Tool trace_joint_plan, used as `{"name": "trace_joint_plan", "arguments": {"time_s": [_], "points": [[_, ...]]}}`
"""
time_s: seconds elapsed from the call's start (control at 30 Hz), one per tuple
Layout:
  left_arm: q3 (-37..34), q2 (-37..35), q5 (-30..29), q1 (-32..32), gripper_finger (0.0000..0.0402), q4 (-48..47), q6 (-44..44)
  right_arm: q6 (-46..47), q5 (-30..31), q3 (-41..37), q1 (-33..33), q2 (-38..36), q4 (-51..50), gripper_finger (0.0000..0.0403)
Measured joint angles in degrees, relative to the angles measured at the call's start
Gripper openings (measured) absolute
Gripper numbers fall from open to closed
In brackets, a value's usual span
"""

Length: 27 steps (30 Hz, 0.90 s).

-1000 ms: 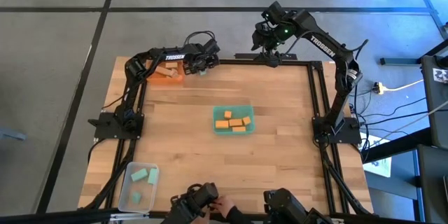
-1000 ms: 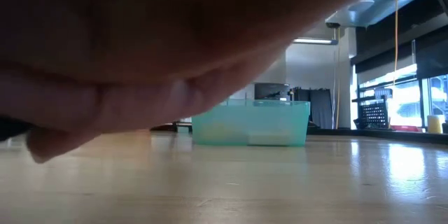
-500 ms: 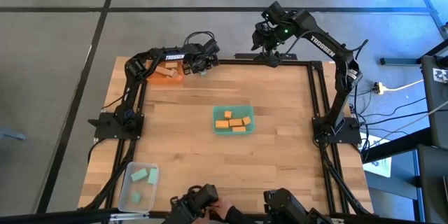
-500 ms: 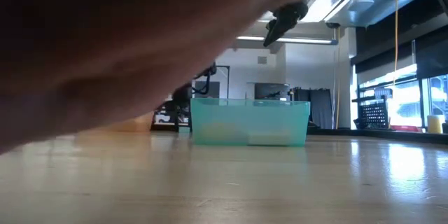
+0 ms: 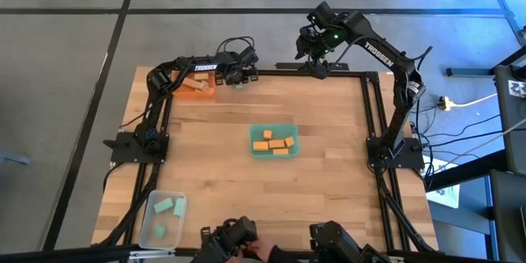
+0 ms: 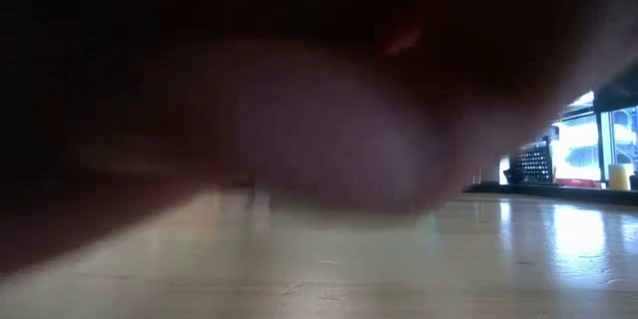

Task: Sort & place blocks by color
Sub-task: Put the light blue block into the transparent bin

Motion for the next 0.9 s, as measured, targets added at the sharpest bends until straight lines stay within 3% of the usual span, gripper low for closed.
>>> {"name": "trace_joint_plan", "arguments": {"time_s": [0.23,0.57,0.9], "points": [[-0.02,0.00,4.44,0.15,0.0126,1.41,0.66,0.00,0.00,0.00,0.00,0.00,0.00,0.0245],[-0.03,-0.31,7.53,0.19,0.0124,1.14,10.33,0.00,0.00,0.00,0.00,0.00,0.00,0.0245],[4.99,-3.18,12.25,0.50,0.0122,-8.46,27.93,0.00,0.00,0.00,0.00,0.00,0.24,0.0245]]}}
